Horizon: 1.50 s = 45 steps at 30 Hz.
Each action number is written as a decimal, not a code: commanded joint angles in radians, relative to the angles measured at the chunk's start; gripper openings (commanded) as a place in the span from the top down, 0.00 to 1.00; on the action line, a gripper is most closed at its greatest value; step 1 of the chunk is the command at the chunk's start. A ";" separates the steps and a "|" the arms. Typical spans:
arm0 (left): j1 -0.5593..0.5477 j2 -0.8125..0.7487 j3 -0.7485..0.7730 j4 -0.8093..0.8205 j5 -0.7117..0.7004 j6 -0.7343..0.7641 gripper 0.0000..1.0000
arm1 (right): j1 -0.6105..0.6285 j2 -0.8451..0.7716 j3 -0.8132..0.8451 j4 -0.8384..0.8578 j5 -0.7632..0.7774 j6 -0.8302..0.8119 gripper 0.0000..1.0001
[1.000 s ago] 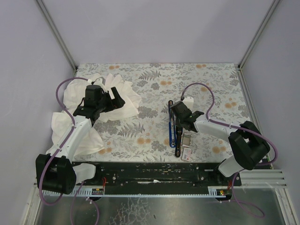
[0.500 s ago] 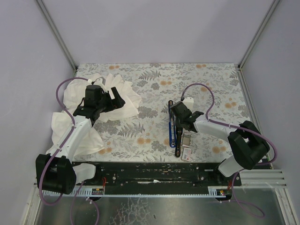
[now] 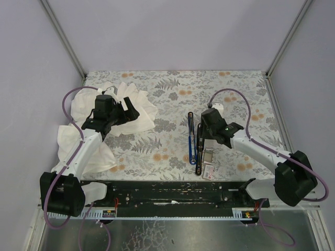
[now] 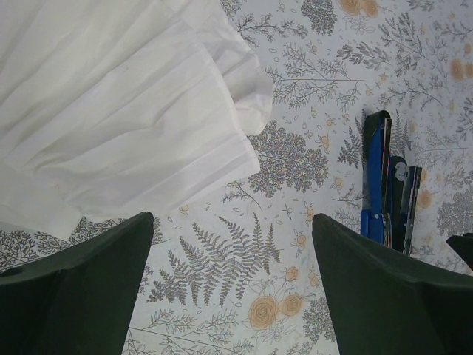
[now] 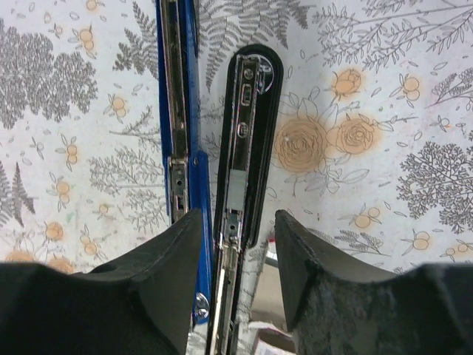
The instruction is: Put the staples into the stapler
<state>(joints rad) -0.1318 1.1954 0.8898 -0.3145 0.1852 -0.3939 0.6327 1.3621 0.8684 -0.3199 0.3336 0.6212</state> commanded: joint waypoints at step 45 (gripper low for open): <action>0.014 0.019 -0.009 0.006 0.040 0.000 0.12 | -0.037 0.106 -0.116 -0.047 -0.170 -0.319 0.78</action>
<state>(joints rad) -0.1287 1.2133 0.8875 -0.3141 0.2043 -0.3943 0.5964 1.4429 0.7254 -0.3622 0.1452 0.3126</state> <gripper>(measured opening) 0.877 0.235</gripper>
